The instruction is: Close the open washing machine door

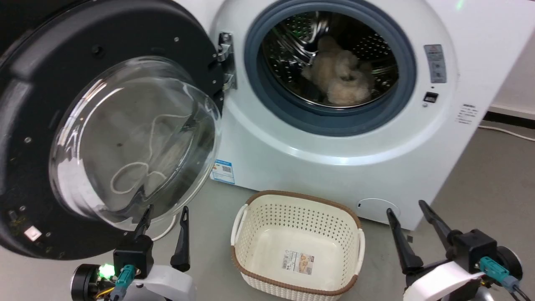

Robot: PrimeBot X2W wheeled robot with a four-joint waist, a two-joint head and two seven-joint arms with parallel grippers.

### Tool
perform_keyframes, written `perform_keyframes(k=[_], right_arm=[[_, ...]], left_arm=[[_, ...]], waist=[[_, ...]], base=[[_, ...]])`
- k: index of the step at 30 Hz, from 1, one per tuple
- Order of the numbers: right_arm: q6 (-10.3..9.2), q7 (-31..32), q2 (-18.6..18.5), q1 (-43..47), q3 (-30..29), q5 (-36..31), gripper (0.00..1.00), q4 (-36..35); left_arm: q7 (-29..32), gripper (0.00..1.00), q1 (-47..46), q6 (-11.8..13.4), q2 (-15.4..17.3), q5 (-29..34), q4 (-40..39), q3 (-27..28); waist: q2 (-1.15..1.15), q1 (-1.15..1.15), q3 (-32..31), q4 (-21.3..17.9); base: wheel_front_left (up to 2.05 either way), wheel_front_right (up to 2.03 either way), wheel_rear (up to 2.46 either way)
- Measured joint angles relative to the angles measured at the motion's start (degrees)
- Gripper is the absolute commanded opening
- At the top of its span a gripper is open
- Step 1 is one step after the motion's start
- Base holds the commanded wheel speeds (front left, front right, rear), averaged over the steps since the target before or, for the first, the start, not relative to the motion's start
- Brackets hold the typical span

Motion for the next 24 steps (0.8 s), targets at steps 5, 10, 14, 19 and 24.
perform_keyframes(k=[5,10,14,19,24], right_arm=[[0.0,-0.43,-0.29,-0.01,1.42,0.57,1.0,0.57],[0.0,-1.24,-0.97,-0.14,3.08,0.94,1.0,1.51],[0.0,-1.71,-1.35,-0.24,4.0,1.47,1.0,2.05],[0.0,-2.25,-1.9,-0.24,4.76,1.8,1.0,2.76],[0.0,-2.79,-2.27,-0.24,5.63,2.52,1.0,3.34]], left_arm=[[-0.75,1.0,0.3,0.1,0.0,-0.27,-0.43,0.12],[-1.32,1.0,0.96,0.35,0.01,-0.4,-1.05,0.37],[-1.82,1.0,1.42,0.69,0.01,-0.4,-1.49,0.4],[-2.34,1.0,2.08,0.82,0.0,-0.4,-1.64,0.15],[-2.88,1.0,2.32,1.08,-0.01,-0.41,-1.78,-0.18]], waist=[[0.0,0.0,0.26,1.55],[0.0,0.0,0.44,2.88],[0.0,0.0,0.51,3.88],[0.0,0.0,0.5,5.05],[0.0,0.01,0.37,6.15]], base=[[0.0,0.0,0.0],[0.0,0.0,0.0],[0.0,0.0,0.0],[0.0,0.0,0.0],[0.0,0.0,0.0]])
